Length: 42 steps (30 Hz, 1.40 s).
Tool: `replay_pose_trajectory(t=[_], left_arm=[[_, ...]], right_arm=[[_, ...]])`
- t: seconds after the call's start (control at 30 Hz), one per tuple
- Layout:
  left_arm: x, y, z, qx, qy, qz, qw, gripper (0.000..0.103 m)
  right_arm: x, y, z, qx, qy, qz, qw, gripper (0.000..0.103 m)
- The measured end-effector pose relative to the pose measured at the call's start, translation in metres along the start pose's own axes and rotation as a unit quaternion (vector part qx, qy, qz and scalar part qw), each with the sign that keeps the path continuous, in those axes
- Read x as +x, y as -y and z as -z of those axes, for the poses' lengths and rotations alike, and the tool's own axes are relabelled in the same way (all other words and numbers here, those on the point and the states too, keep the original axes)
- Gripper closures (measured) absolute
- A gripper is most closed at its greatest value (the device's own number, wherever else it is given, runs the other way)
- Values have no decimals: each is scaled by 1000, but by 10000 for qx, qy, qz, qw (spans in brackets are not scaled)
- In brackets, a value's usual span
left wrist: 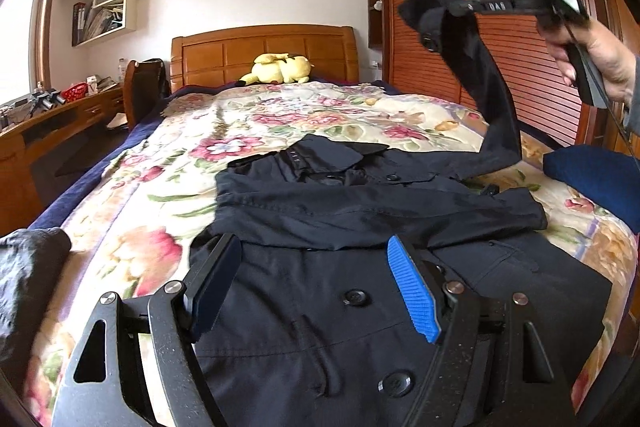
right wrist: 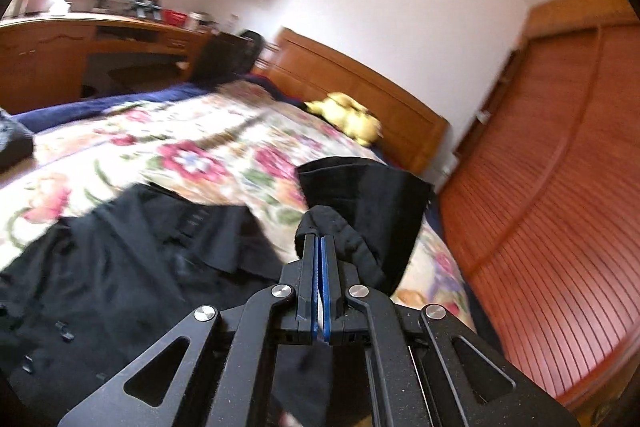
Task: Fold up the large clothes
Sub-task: 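Lift the sleeve with the right tool, lay it across the coat, open, then lower the left tool onto the coat body and close on the fabric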
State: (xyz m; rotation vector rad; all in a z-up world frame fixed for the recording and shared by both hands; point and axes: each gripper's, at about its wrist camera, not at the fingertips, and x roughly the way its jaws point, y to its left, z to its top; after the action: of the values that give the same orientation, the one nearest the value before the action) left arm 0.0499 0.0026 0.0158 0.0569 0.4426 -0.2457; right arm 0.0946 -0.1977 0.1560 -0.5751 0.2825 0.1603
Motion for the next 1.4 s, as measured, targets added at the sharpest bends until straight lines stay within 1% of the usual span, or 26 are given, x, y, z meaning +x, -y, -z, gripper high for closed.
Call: replay_pose_trajectory(t=[0.1,0.2,0.37,0.47,0.63,0.67,0.7,0.77,0.8,0.87,0.9,0.97,1.03,1.13,1.33,1.4], left_arm=[[-6,-12,2,-53,24,-85,9999,26],[-10,-23,5,-124,31,-160,9998,26],[-16,-38,9,-213,36,-278,9994,26],[-21,-46,11,-253,65,-339,9991,26],[-23,-56,12,-348,84,-426,9984,26],[-24,-57,13,-362,86,-441,9983,26],[-24,-59,14,-378,88,-457,9982,26],[-24,-62,14,-401,83,-467,9981,26],[-24,-63,14,-406,82,-475,9980,26],[-24,-62,15,-407,83,-482,9980,26],[-25,-62,15,-404,84,-483,9980,26],[-24,-62,15,-388,85,-488,9980,26],[-24,-61,16,-374,72,-494,9981,26],[-22,-60,16,-360,55,-481,9982,26],[-18,-54,15,-307,24,-462,9985,26],[-16,-52,15,-287,5,-467,9985,26]], right_arm=[[-13,-28,-11,-112,202,-299,9993,102],[-23,-53,-17,-250,309,-559,9976,102],[-23,-87,-13,-382,222,-920,9948,102],[-16,-96,-7,-345,98,-1081,9935,102],[-8,-92,-21,-187,-61,-1437,9894,102],[-10,-78,-26,-158,-73,-1501,9885,102],[-5,-79,-29,-128,-90,-1564,9876,102],[-3,-74,-30,27,-284,-1810,9831,102],[-2,-71,-31,112,-379,-1858,9818,101],[-4,-66,-31,224,-416,-1926,9801,87],[-8,-61,-32,288,-405,-2038,9777,81],[-11,-54,-30,459,-401,-2262,9722,51],[-13,-50,-25,552,-359,-2263,9718,49],[-12,-49,-12,545,-329,-2049,9767,49],[11,-59,39,767,-763,-1710,9793,49],[20,-65,56,895,-882,-1708,9773,49]])
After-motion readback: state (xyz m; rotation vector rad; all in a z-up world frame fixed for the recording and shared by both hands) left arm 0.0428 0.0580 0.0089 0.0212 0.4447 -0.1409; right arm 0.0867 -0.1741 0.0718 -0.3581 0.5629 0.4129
